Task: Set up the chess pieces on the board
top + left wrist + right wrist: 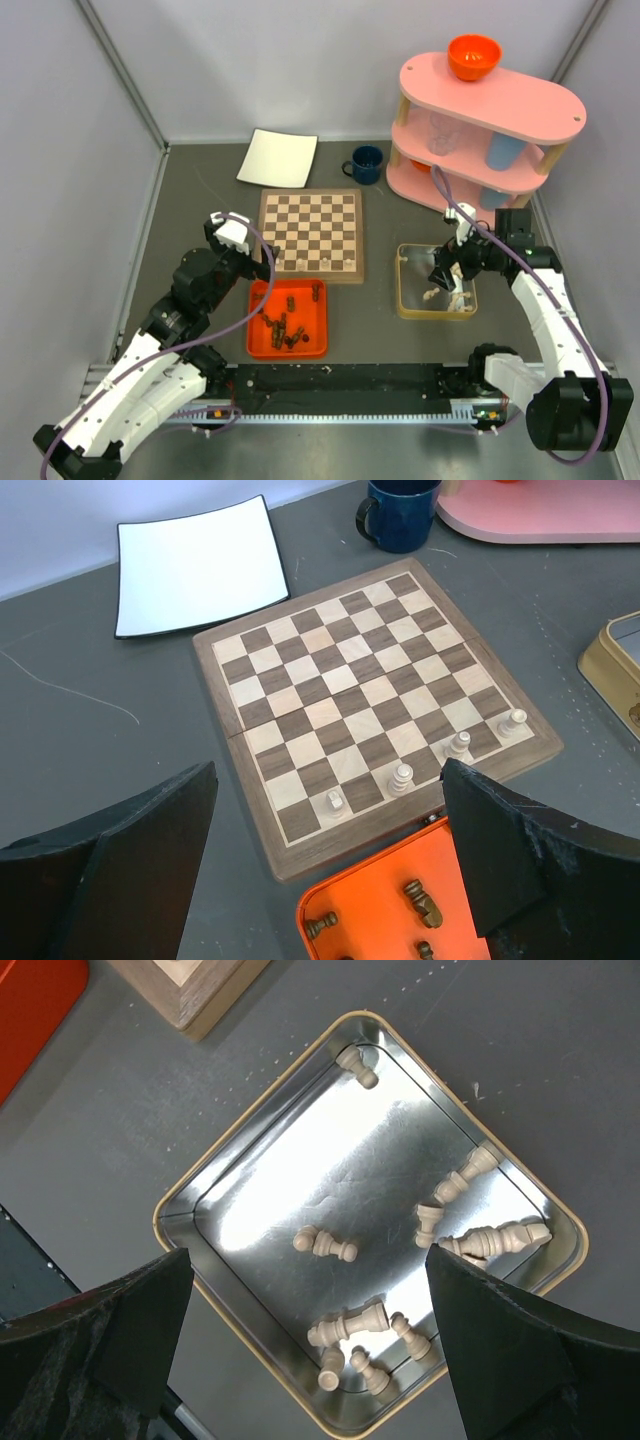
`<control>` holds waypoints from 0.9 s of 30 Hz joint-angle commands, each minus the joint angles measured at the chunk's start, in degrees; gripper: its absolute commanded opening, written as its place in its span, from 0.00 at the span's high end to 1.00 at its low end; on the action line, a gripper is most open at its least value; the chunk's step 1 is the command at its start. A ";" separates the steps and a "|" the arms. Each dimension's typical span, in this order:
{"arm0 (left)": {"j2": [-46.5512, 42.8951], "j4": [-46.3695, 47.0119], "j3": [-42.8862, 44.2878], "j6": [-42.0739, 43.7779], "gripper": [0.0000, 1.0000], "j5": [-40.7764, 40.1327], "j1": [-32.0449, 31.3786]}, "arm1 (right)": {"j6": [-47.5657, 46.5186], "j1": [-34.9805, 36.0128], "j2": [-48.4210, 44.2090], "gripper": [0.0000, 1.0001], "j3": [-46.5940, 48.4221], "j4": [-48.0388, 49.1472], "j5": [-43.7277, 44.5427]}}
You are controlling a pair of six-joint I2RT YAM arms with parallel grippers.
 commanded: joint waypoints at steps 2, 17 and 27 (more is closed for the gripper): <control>-0.63 2.91 -0.19 0.85 0.01 -0.87 0.23 | -1.62 -0.63 -0.81 0.01 2.06 -1.32 0.06; -0.98 2.99 -0.54 0.94 0.01 -1.57 0.23 | -6.80 -0.63 1.47 0.01 3.20 -5.28 0.15; -1.24 2.82 -0.37 1.20 0.01 -1.57 0.23 | -7.16 -0.63 2.53 0.01 6.01 -8.17 -0.47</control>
